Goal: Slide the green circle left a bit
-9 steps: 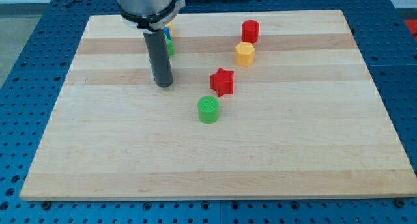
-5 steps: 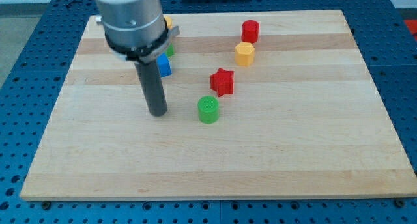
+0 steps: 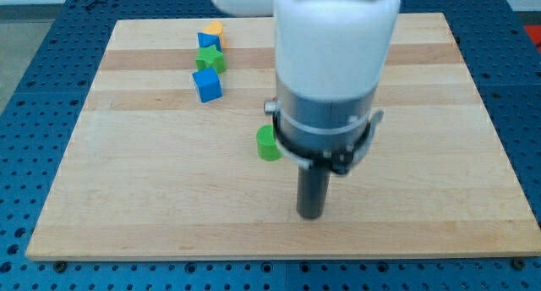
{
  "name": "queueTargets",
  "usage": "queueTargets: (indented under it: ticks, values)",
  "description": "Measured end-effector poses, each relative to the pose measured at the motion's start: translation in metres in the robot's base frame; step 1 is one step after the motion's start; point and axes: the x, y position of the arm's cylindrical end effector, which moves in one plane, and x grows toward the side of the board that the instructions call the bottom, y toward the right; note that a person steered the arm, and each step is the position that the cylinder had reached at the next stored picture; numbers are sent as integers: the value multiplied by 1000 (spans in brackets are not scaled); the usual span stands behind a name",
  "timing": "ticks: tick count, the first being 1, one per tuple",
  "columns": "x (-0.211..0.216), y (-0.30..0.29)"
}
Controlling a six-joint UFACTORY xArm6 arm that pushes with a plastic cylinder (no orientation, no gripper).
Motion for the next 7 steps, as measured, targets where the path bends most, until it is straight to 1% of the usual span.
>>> queueTargets:
  ticks: [1, 2, 3, 4, 5, 7]
  values:
    - [-20, 0]
    - [-63, -3]
    - [-65, -3]
    - [-86, -10]
    - [-93, -34]
    - [-89, -68]
